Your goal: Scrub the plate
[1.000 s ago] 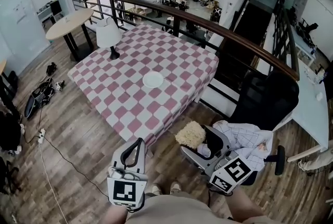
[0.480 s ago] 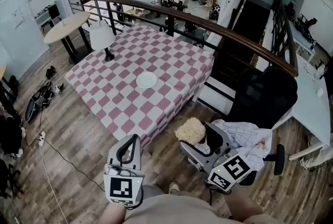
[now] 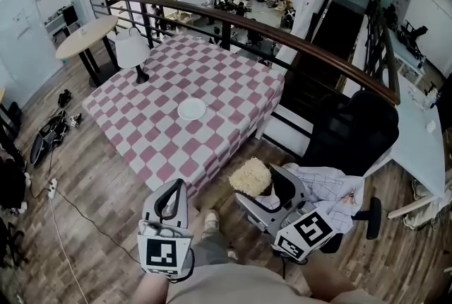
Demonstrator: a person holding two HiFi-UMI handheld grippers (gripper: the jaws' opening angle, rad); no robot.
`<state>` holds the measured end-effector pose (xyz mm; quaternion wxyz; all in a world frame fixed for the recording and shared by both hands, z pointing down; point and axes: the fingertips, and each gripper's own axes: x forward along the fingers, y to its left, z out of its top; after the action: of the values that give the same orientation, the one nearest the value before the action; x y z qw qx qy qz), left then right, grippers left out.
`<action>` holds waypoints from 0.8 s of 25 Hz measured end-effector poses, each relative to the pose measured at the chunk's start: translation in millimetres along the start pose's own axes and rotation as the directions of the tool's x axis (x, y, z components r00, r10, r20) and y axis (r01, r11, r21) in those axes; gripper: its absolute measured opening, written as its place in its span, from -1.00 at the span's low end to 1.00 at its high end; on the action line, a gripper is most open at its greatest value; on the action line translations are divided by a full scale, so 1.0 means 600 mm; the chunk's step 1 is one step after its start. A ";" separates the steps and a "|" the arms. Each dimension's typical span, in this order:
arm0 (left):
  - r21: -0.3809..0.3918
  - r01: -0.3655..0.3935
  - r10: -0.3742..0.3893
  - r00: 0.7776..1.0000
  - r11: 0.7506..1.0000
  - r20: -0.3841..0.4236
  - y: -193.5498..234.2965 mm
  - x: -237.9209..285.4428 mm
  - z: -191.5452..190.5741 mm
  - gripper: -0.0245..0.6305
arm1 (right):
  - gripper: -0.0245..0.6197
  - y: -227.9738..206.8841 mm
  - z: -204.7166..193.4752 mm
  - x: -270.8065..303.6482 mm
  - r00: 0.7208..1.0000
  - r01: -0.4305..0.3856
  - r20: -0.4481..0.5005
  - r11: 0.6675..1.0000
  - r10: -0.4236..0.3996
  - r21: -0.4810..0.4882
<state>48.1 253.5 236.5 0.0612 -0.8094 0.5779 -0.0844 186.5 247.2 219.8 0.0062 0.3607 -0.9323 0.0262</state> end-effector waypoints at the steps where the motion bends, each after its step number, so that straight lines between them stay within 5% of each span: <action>1: -0.003 -0.002 0.002 1.000 1.000 0.002 0.001 0.003 -0.001 -0.88 | 0.19 -0.002 0.000 0.001 1.000 0.003 0.003 1.000 -0.003 0.004; 20: -0.030 -0.004 0.003 1.000 1.000 -0.029 0.124 0.151 -0.076 -0.88 | 0.19 -0.083 -0.031 0.180 0.997 -0.022 -0.068 1.000 0.022 0.009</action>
<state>-1.4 143.8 272.7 0.0409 -0.8079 0.5813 -0.0875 140.2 139.0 243.8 0.0363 0.3494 -0.9353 0.0423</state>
